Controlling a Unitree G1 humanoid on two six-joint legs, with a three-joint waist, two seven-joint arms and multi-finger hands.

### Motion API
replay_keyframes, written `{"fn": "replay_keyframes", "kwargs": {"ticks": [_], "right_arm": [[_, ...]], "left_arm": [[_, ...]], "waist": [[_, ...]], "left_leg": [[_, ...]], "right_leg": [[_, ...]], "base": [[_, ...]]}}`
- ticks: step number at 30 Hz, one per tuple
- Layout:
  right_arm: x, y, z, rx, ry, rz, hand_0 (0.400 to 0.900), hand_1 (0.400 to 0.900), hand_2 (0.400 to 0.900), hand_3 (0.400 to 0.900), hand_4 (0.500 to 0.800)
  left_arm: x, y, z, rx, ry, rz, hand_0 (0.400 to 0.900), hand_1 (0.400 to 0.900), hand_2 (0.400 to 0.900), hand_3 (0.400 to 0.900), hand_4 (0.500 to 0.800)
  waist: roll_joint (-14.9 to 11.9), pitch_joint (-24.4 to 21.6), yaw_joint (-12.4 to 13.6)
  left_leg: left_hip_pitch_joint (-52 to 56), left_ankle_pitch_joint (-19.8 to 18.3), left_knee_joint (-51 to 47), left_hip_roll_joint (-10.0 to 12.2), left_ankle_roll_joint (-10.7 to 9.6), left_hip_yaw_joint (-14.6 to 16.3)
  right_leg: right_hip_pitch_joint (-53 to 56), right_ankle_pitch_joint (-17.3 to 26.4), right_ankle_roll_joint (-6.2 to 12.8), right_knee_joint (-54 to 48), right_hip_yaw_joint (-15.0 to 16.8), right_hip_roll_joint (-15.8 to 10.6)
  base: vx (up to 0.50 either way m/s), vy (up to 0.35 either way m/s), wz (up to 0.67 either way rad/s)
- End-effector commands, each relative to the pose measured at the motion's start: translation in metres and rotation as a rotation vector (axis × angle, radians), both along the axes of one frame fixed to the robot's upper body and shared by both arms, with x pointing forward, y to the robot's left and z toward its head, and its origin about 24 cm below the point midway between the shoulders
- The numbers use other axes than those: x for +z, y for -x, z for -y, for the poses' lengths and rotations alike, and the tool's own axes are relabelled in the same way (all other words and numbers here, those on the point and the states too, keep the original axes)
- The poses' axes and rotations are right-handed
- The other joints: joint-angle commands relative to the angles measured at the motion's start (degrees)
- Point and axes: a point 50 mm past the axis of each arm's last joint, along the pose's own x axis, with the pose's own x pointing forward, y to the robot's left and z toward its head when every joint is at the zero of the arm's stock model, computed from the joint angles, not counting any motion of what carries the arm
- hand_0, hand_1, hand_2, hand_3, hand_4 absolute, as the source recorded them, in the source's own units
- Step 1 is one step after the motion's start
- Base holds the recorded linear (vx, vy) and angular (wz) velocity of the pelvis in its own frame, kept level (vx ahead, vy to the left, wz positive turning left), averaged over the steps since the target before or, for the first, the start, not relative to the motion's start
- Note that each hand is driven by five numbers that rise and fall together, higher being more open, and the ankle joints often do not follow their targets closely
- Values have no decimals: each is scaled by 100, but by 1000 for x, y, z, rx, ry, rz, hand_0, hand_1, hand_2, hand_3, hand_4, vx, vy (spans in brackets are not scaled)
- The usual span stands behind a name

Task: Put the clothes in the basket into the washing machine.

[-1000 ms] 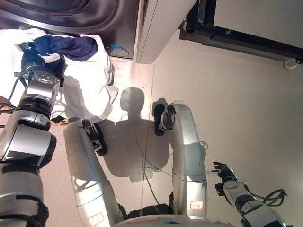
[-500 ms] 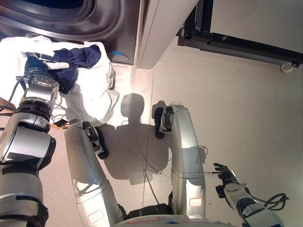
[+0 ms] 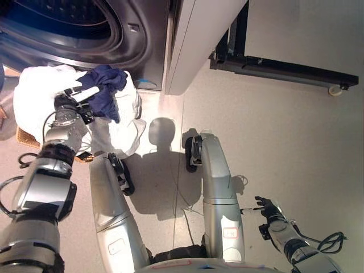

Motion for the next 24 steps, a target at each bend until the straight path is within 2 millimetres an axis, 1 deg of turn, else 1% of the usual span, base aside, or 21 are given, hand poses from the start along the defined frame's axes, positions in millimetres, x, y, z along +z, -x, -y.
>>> {"fn": "replay_keyframes", "kwargs": {"ticks": [1, 6, 11, 14, 17, 20, 22, 24], "right_arm": [[-14, 77, 37, -130, 93, -193, 900, 900, 900, 900, 800], [-13, 79, 41, -135, 99, -199, 900, 900, 900, 900, 800], [-14, 85, 42, -145, 96, -211, 900, 900, 900, 900, 800], [-15, 89, 43, -153, 94, -223, 900, 900, 900, 900, 800], [-16, 93, 45, -160, 91, -229, 900, 900, 900, 900, 800], [-16, 95, 45, -166, 94, -229, 900, 900, 900, 900, 800], [-16, 97, 46, -179, 100, -233, 900, 900, 900, 900, 800], [-15, 100, 49, -198, 102, -232, 900, 900, 900, 900, 800]], "left_arm": [[40, 2, -2, 65, -54, 241, 400, 400, 400, 400, 500], [58, 3, 7, 57, -110, 311, 400, 400, 400, 400, 500], [76, 5, 8, 119, -133, 380, 400, 400, 400, 400, 500], [86, 7, 8, 164, -129, 420, 400, 400, 400, 400, 500], [90, 9, 5, 183, -118, 431, 400, 400, 400, 400, 500], [98, 11, 3, 210, -143, 442, 400, 400, 400, 400, 500], [104, 13, 2, 225, -157, 452, 400, 400, 400, 400, 500], [114, 14, 1, 241, -175, 473, 400, 400, 400, 400, 500]], "waist": [[268, -731, 23], [335, -806, 73], [379, -883, 65], [401, -925, 72], [414, -993, 63], [425, -1050, 41], [430, -1061, 42], [435, -1056, 38]], "left_leg": [[455, 241, -745, -100, 582, -41], [790, 316, -1138, -168, 562, -11], [1134, 398, -1524, -163, 499, 53], [1388, 449, -1801, -163, 465, 107], [1655, 513, -2084, -167, 435, 184], [1880, 608, -2368, -166, 388, 244], [1983, 650, -2509, -151, 356, 283], [2020, 671, -2588, -113, 316, 320]], "right_leg": [[836, -32, 194, -593, 37, -203], [1150, 32, 210, -915, -26, -251], [1492, 89, 206, -1299, -95, -325], [1729, 126, 185, -1562, -147, -381], [1961, 176, 178, -1818, -192, -424], [2164, 236, 178, -2077, -206, -449], [2251, 288, 189, -2212, -226, -482], [2293, 346, 214, -2327, -242, -519]], "base": [[28, -29, 9], [41, -7, 8], [47, -4, 6], [51, -7, 6], [78, 7, 4], [80, 39, -1], [57, 42, -4], [5, 17, -2]]}}
